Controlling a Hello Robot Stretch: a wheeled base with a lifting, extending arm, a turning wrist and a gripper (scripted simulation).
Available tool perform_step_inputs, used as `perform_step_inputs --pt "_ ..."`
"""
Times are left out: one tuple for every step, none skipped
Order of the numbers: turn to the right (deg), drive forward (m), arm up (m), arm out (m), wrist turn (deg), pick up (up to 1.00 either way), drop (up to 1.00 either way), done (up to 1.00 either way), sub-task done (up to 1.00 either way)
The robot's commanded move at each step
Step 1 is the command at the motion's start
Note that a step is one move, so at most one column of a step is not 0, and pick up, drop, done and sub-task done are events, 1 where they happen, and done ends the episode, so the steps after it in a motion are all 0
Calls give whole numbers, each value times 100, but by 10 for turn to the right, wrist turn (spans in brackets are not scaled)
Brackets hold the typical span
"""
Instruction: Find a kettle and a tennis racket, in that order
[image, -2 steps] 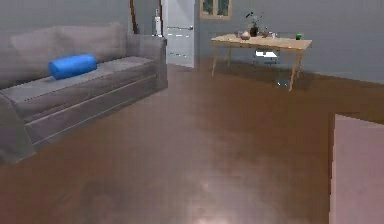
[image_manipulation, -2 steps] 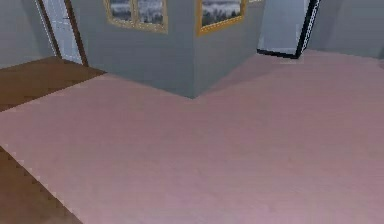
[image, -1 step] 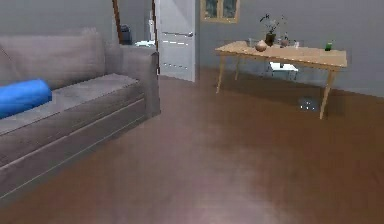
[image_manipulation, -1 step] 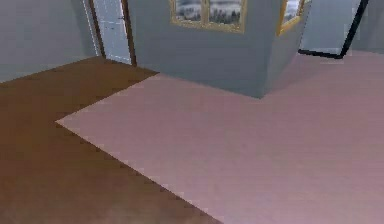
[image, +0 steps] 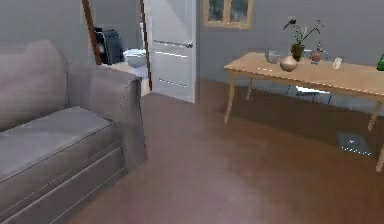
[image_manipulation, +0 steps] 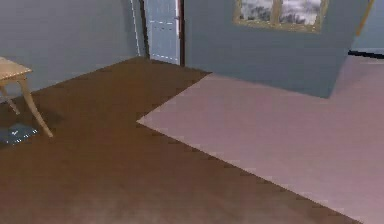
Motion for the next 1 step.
perform_step_inputs --pt "0 100 0 0 0 0 0 0 0"
